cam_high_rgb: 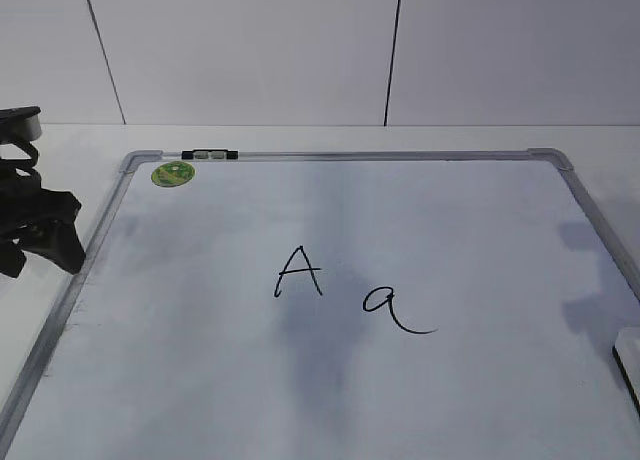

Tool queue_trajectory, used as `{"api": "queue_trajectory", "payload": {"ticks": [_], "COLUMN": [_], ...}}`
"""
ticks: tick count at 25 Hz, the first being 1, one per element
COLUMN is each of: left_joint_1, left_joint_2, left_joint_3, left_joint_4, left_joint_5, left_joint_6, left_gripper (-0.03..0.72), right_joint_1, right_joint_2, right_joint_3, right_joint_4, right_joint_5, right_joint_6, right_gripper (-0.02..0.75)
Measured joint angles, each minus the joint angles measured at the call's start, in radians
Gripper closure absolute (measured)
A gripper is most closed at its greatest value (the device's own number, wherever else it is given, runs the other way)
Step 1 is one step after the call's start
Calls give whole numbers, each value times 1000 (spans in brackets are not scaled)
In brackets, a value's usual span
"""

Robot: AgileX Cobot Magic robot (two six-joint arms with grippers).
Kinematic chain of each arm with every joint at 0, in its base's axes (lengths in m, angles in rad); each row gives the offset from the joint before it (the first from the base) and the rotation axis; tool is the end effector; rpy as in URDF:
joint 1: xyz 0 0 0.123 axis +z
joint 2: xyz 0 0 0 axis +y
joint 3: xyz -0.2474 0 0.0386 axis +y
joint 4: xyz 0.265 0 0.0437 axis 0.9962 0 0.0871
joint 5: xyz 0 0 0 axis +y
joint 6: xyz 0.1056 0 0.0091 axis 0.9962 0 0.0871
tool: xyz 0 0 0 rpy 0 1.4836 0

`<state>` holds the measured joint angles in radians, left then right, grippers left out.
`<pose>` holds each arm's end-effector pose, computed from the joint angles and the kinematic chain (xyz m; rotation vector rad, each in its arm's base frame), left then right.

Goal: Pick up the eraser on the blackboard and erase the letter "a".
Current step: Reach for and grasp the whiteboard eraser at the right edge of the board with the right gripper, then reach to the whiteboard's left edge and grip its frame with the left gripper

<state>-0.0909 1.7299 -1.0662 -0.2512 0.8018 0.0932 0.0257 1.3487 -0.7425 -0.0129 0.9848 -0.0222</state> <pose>0.3313 -0.0492 0.1303 0.0387 2.9358 -0.2901 0.2328 0.0048 0.1520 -0.0840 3.0734 -0.0167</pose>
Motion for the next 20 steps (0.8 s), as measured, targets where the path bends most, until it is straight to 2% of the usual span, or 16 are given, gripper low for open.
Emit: {"api": "queue_trajectory", "payload": {"ticks": [20], "left_joint_1": [0], "left_joint_2": [0], "left_joint_3": [0], "left_joint_4": [0], "left_joint_5": [-16], "left_joint_6": [0], "left_gripper": [157], "right_joint_1": [0], "right_joint_2": [98], "right_joint_3": [-2], "right_joint_4": [-50], "right_joint_5": [-65], "right_joint_6": [38], "right_gripper": [106]}}
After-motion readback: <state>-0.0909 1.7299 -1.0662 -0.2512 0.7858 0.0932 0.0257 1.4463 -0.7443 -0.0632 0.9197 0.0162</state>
